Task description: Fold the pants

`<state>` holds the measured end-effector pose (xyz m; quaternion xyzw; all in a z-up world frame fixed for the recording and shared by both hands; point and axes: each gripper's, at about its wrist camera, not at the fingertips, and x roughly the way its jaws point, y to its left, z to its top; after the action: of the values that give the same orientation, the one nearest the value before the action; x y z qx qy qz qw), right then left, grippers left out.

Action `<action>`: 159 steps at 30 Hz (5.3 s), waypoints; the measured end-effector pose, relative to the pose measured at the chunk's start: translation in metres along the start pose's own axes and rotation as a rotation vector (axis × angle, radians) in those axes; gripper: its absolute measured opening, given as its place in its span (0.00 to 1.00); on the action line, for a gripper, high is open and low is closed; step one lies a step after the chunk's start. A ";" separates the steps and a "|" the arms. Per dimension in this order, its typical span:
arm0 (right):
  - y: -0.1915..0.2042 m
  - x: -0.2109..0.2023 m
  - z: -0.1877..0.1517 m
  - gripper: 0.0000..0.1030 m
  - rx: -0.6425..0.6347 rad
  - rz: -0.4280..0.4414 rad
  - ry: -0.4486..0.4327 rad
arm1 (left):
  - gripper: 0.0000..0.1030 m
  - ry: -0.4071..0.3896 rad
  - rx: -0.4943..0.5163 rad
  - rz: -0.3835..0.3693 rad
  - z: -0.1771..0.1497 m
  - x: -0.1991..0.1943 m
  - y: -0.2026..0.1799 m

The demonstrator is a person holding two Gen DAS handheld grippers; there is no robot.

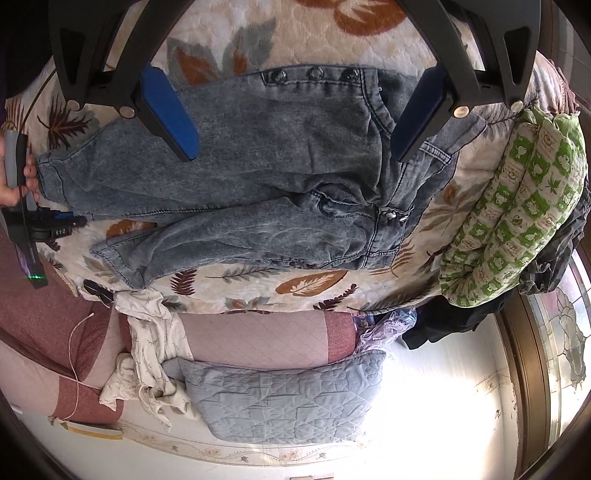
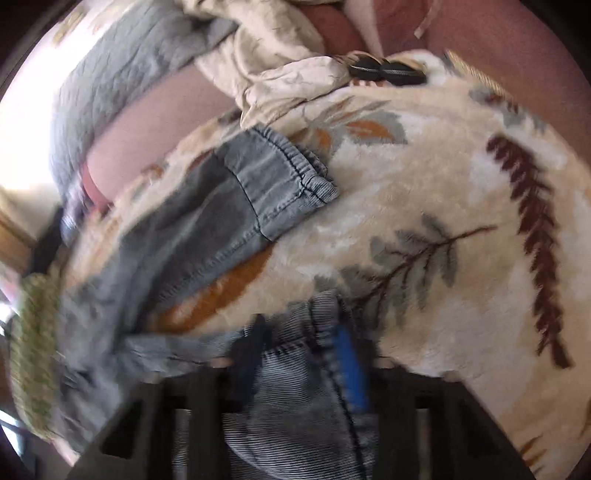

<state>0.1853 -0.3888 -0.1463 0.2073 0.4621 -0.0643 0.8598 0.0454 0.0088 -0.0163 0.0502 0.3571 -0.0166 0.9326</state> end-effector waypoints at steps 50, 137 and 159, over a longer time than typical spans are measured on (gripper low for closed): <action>0.014 -0.009 0.088 0.28 0.108 0.037 -0.246 | 1.00 0.320 -0.216 0.253 0.130 0.225 0.200; -0.062 -0.104 -0.068 0.22 0.051 0.221 -0.032 | 0.22 0.185 -0.379 -0.114 -0.063 0.054 0.204; -0.029 -0.099 -0.034 0.55 0.087 0.140 -0.165 | 0.81 0.039 -0.107 -0.043 -0.023 0.008 0.098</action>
<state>0.0946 -0.4090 -0.0902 0.2701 0.3710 -0.0409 0.8875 0.0426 0.1091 -0.0302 -0.0072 0.3764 -0.0163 0.9263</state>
